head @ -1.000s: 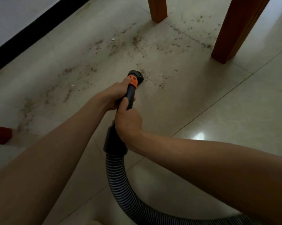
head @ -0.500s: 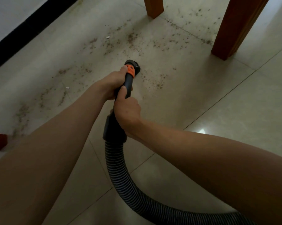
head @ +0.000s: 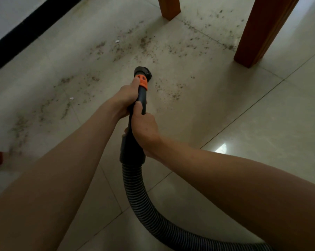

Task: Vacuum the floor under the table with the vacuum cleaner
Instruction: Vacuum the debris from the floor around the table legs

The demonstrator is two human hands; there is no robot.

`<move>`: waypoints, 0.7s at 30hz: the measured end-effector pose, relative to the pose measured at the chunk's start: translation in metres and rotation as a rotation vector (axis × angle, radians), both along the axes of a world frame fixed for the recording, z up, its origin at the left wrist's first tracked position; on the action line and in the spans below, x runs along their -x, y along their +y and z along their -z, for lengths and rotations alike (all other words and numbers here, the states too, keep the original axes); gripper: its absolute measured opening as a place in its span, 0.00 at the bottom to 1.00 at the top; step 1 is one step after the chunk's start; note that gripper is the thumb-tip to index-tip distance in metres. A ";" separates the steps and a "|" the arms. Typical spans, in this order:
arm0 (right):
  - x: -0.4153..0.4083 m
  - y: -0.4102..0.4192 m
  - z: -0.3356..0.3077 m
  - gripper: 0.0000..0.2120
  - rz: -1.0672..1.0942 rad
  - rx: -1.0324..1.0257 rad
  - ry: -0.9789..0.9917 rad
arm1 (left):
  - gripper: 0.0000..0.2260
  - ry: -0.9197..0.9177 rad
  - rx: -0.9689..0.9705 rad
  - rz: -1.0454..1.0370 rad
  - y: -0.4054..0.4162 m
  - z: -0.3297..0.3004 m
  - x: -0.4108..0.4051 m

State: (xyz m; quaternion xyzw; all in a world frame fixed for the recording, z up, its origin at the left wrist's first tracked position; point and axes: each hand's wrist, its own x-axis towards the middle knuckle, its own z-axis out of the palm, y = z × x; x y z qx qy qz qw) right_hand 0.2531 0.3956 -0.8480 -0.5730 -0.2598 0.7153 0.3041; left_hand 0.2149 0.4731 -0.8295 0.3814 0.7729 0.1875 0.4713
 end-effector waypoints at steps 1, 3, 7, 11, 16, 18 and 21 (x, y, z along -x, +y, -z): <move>0.002 -0.004 0.000 0.31 -0.001 0.011 0.001 | 0.21 -0.006 -0.003 0.001 -0.005 0.000 0.001; 0.004 -0.015 0.000 0.31 -0.004 0.035 -0.001 | 0.21 -0.007 -0.011 0.000 -0.017 0.000 0.004; 0.009 -0.038 0.000 0.31 -0.019 0.051 -0.038 | 0.21 -0.020 -0.007 0.008 -0.042 -0.001 0.008; 0.009 -0.057 -0.004 0.32 -0.057 0.048 -0.071 | 0.20 -0.043 0.007 -0.014 -0.065 -0.005 0.010; 0.001 -0.076 -0.015 0.29 -0.094 0.051 -0.107 | 0.21 -0.041 0.035 0.015 -0.085 -0.014 0.010; 0.003 -0.083 -0.019 0.29 -0.078 0.047 -0.127 | 0.22 -0.056 0.048 0.021 -0.092 -0.016 0.010; 0.003 -0.093 -0.023 0.28 -0.040 0.033 -0.160 | 0.22 -0.075 0.086 0.050 -0.100 -0.019 0.008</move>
